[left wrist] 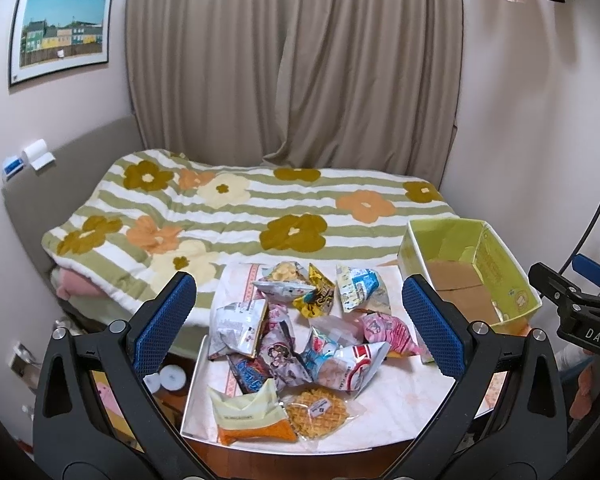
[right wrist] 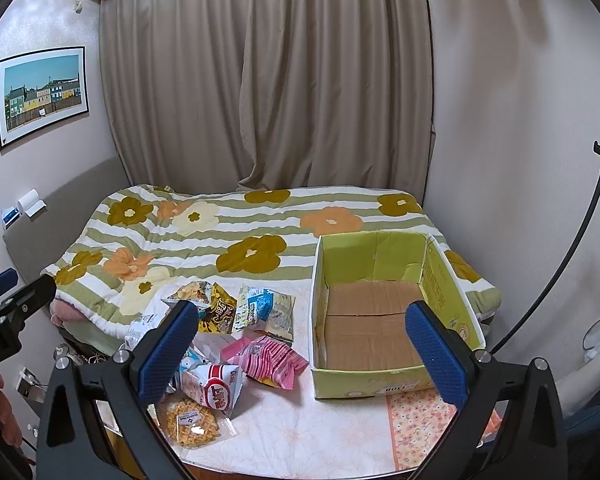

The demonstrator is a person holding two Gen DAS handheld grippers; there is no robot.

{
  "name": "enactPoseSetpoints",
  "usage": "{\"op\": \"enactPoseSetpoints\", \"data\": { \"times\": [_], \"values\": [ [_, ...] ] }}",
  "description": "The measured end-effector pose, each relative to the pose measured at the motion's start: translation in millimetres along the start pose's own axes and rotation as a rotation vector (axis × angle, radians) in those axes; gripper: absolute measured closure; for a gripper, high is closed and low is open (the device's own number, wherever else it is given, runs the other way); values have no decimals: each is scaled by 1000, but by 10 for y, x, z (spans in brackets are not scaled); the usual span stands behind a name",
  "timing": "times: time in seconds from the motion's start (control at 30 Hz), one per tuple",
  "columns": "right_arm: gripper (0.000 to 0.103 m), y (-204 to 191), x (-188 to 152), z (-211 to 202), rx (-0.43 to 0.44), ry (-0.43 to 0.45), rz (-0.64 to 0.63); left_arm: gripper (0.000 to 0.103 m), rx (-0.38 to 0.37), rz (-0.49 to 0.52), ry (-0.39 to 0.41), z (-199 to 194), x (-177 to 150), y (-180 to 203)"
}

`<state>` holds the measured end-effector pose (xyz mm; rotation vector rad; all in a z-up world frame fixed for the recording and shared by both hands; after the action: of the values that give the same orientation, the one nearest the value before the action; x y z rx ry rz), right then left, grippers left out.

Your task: Organize snacks

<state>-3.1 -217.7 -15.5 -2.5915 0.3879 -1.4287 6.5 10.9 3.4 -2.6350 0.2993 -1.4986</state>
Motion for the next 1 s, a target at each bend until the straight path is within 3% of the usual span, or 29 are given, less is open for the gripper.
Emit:
{"op": "enactPoseSetpoints", "data": {
  "times": [1.0],
  "values": [
    [0,86,-1,-63,-1,2,3,0,-17,-20,-18,7,-58,-4]
  ]
}}
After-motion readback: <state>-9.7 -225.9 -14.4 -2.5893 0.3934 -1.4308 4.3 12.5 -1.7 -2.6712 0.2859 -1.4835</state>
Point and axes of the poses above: each gripper's, at about its wrist camera, not at the fingertips, and z roughly the way its jaws point, y to its right, x to its top, the point moved 1 cm from there along z, roughly the way its jaws point, and after that the axes turned 15 degrees about z, right-handed, at the moved point
